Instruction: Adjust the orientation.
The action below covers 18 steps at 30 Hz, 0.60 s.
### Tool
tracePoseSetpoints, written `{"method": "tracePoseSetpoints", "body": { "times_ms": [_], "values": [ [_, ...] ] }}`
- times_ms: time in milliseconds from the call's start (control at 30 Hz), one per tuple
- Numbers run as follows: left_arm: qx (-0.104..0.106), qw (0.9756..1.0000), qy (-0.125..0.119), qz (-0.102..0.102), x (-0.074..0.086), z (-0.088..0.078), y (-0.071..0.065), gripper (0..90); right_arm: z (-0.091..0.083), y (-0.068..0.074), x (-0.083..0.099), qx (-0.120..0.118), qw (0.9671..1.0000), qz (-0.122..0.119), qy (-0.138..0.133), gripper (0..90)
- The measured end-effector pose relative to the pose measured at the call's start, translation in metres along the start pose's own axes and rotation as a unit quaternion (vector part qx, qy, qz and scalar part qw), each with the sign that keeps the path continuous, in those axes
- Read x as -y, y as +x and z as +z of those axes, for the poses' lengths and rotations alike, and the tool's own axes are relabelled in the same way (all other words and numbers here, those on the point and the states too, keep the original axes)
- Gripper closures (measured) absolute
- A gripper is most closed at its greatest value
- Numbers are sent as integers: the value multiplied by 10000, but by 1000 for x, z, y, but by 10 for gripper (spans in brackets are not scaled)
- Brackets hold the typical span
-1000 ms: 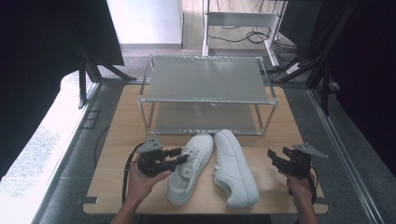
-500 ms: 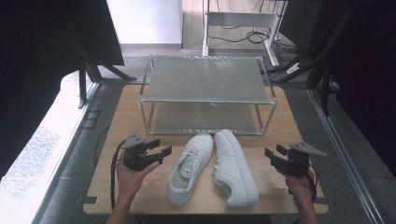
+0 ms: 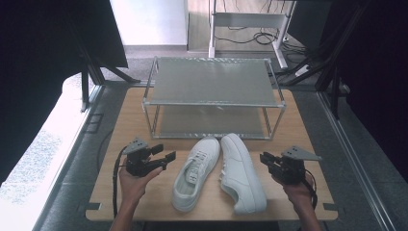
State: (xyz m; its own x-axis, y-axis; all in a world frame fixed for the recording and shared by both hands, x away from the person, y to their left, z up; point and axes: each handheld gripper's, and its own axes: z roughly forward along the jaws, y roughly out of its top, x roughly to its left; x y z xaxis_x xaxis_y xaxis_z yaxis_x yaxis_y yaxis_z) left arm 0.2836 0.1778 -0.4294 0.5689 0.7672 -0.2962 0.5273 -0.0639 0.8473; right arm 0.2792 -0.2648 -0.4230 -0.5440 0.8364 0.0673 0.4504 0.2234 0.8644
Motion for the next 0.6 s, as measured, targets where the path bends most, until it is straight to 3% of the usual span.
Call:
{"method": "tracePoseSetpoints", "body": {
  "times_ms": [67,133,300,467,600],
  "values": [
    [16,10000,-4,-17,0,-1,0,351,2,5,0,-60,10000,8,4,864],
    [16,10000,-7,-40,0,-2,2,351,5,13,0,-304,9995,-100,43,900],
    [57,9998,67,-195,3,2,5,348,12,27,2,-547,9980,-226,218,900],
    [98,9997,113,-214,4,3,4,348,24,56,3,-853,9937,-584,436,900],
    [101,9995,154,-240,5,4,4,348,32,83,6,-1046,9883,-927,606,900]
  ]
}}
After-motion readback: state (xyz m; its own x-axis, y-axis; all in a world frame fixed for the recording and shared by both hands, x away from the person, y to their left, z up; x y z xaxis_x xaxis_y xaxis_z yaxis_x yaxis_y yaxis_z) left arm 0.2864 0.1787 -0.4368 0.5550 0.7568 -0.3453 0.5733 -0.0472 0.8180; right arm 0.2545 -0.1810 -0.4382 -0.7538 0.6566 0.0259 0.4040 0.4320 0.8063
